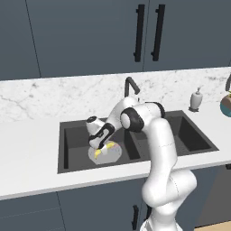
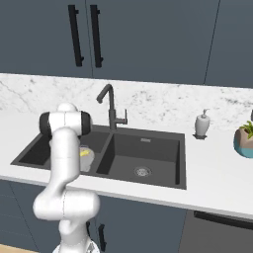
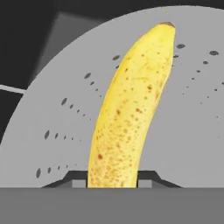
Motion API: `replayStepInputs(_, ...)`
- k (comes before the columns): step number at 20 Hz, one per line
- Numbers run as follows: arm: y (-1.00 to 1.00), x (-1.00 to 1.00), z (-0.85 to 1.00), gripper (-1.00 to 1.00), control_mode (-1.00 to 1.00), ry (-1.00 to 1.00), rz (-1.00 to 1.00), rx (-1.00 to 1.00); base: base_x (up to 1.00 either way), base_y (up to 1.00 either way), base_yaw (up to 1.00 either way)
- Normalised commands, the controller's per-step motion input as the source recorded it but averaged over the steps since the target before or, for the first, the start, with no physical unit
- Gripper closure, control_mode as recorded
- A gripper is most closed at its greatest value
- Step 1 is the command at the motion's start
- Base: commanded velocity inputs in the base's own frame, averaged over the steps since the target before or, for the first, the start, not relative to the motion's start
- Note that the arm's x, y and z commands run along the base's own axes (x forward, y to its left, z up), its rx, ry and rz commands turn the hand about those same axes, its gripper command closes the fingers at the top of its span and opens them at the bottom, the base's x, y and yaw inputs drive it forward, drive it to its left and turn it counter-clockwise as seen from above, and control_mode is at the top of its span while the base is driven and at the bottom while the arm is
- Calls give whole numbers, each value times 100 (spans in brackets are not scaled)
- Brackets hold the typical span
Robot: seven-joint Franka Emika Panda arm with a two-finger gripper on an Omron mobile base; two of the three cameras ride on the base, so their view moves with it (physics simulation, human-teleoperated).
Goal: Put the colander in the sink, put the banana in the colander, and turn on the sink faucet and pour water over the colander.
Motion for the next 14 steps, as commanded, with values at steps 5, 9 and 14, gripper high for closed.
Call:
replayStepInputs(5,21,0,-52,-100,-100,-1,-3,-10,0,0,0)
replayStepInputs(9,-1,-12,-8,-100,-100,-13,-3,1,0,0,0)
replayStepInputs(14,-31,-40,0,-100,-100,-22,-1,13,0,0,0)
